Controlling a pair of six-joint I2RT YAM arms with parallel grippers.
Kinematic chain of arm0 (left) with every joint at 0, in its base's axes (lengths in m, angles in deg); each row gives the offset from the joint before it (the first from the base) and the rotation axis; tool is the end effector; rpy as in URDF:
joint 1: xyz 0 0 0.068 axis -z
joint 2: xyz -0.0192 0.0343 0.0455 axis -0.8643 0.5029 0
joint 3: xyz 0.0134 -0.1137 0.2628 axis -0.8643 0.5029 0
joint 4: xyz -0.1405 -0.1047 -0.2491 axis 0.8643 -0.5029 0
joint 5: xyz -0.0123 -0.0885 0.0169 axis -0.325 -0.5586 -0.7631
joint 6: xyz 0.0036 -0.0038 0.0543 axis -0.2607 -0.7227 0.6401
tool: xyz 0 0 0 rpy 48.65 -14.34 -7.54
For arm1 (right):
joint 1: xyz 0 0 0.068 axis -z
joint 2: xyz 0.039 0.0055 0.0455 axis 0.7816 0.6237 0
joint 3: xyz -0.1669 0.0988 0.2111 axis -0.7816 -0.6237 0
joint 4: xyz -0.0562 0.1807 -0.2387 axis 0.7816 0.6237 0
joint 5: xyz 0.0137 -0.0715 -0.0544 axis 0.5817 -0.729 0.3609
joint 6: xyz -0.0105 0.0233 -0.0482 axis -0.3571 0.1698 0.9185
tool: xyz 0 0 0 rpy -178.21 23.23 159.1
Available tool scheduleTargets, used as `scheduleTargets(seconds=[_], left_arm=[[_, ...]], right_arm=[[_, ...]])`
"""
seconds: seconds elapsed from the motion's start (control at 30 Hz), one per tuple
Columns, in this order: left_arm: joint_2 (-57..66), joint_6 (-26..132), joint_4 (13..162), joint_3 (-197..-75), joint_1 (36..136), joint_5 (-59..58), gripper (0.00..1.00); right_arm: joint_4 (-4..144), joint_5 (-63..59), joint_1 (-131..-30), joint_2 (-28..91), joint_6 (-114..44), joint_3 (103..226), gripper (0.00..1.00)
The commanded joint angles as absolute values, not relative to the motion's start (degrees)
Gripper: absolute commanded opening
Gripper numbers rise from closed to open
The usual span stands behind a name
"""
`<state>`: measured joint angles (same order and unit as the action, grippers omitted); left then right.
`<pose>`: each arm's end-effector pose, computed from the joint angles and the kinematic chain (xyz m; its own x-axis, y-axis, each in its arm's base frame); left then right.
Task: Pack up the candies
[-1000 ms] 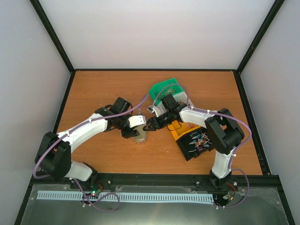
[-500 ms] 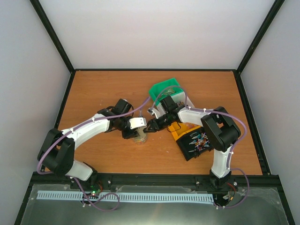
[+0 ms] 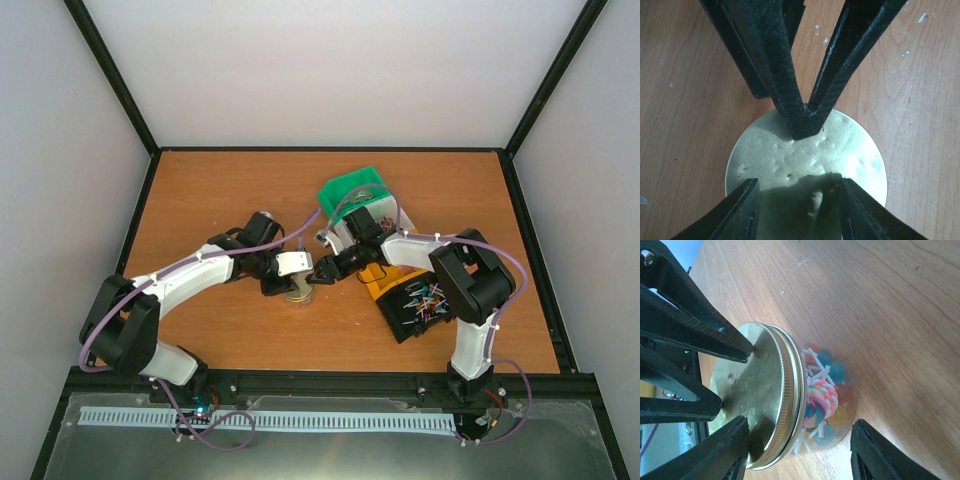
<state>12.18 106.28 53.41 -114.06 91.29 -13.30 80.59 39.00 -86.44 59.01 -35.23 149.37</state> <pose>0.2563 -0.1725 0.1853 -0.1652 0.8291 -0.5342 0.9752 0.2181 0.0368 0.3099 0.2509 0.1188 -0.7814 -0.4506 -0.4318 -0.6041 0.3722 0.7046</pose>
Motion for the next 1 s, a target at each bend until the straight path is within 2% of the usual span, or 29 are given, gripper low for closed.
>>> scheduleTargets(seconds=[0.0, 0.1, 0.2, 0.27, 0.33, 0.4, 0.43, 0.7, 0.8, 0.9, 0.97], left_arm=[[12.51, 104.49, 46.91, -116.78, 90.92, -15.43, 0.46], [11.98, 102.85, 45.17, -120.43, 90.85, -16.79, 0.50], [10.48, 101.51, 44.01, -123.07, 90.68, -18.06, 0.56], [9.31, 100.72, 43.08, -124.50, 90.43, -18.92, 0.66], [7.83, 99.64, 42.76, -125.47, 90.08, -19.11, 0.80], [6.25, 98.26, 42.86, -125.65, 89.75, -18.89, 0.97], [5.46, 97.27, 43.25, -125.65, 89.55, -18.43, 0.99], [-4.00, 88.12, 50.94, -121.94, 88.20, -8.89, 1.00], [-4.87, 87.70, 48.83, -122.26, 88.20, -7.91, 1.00], [-4.75, 90.36, 44.56, -122.79, 88.20, -10.13, 1.00], [-5.14, 91.38, 43.70, -121.80, 88.20, -10.58, 1.00]], right_arm=[[79.82, 35.31, -86.74, 56.07, -32.59, 148.72, 0.56], [79.29, 35.43, -86.74, 54.14, -31.16, 150.25, 0.65], [77.56, 35.19, -86.44, 50.87, -29.43, 150.46, 0.79], [76.97, 34.31, -86.16, 48.60, -27.86, 150.62, 0.89], [76.37, 33.22, -85.75, 46.46, -26.16, 150.44, 0.95], [75.47, 31.89, -85.46, 44.55, -24.57, 149.94, 1.00], [75.05, 30.93, -85.43, 43.77, -23.75, 149.66, 1.00], [68.20, 26.58, -85.34, 38.51, -22.01, 149.65, 1.00], [69.94, 33.97, -84.87, 39.93, -18.53, 150.46, 1.00], [62.49, 33.00, -85.44, 38.21, -20.09, 143.13, 1.00], [49.18, 31.43, -85.51, 35.75, -21.58, 134.55, 1.00]])
